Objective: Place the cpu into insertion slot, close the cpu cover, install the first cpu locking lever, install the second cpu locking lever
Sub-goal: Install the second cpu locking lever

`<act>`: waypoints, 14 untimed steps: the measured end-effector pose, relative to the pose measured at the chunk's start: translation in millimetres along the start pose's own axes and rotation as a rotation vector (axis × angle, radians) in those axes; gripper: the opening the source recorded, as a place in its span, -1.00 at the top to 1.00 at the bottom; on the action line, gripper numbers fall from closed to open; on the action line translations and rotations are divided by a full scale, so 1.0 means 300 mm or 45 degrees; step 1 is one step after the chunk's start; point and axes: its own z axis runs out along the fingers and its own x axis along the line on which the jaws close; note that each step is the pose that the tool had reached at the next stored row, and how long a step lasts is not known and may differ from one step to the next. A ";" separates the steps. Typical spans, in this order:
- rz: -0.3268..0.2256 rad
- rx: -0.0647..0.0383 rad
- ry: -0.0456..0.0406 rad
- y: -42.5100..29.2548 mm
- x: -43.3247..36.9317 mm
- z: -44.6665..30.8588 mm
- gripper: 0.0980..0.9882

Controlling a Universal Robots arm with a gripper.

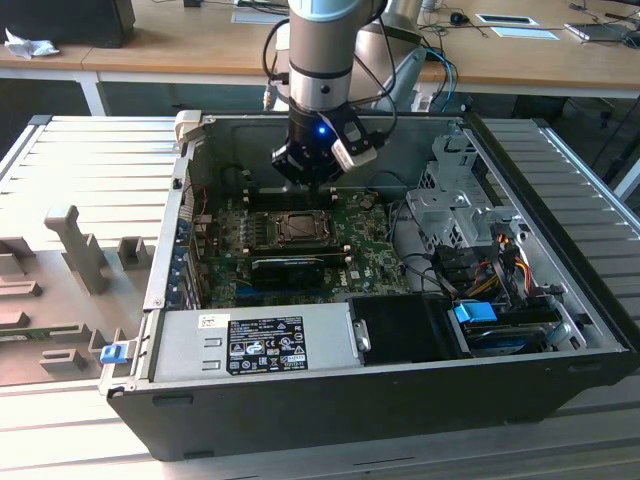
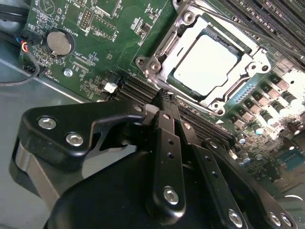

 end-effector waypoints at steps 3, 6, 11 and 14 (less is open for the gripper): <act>0.001 0.000 0.000 -0.005 0.000 0.000 0.98; 0.001 0.001 0.000 -0.005 0.000 -0.006 0.98; 0.001 0.007 0.000 -0.003 0.000 -0.026 0.98; 0.001 0.007 0.000 -0.006 0.000 -0.026 0.98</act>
